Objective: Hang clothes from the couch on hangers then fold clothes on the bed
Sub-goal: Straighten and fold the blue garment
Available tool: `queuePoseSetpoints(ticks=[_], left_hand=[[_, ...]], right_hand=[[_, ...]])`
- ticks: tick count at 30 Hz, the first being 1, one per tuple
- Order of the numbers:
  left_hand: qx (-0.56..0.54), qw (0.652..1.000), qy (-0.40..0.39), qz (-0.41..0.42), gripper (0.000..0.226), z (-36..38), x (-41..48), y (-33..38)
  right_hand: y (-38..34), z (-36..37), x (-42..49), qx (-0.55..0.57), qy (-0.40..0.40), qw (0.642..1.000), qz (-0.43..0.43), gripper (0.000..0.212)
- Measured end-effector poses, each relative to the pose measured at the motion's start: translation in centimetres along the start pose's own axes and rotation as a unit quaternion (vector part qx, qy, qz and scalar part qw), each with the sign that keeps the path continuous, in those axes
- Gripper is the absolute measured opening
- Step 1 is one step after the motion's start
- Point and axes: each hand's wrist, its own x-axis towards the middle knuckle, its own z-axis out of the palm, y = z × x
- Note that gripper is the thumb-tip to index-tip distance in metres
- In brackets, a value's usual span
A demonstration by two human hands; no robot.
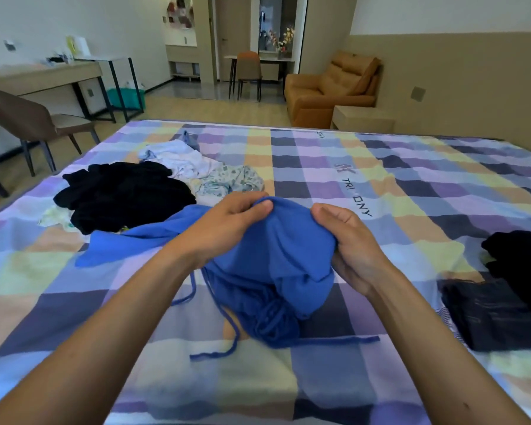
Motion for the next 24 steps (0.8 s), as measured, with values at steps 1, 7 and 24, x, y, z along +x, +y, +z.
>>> queuePoseSetpoints(ticks=[1, 7, 24], left_hand=[[-0.014, 1.0, -0.006, -0.016, 0.043, -0.1, 0.1, 0.5], [-0.106, 0.993, 0.002, -0.056, 0.035, -0.5, 1.4, 2.4], [-0.412, 0.906, 0.043, -0.092, 0.038, 0.8, 0.3, 0.0]], right_hand=[[-0.2, -0.2, 0.1, -0.015, -0.023, 1.0, 0.001, 0.061], [-2.1, 0.1, 0.0, -0.163, -0.138, 0.977, 0.015, 0.048], [3.0, 1.7, -1.0, -0.2, 0.06, 0.975, -0.077, 0.09]])
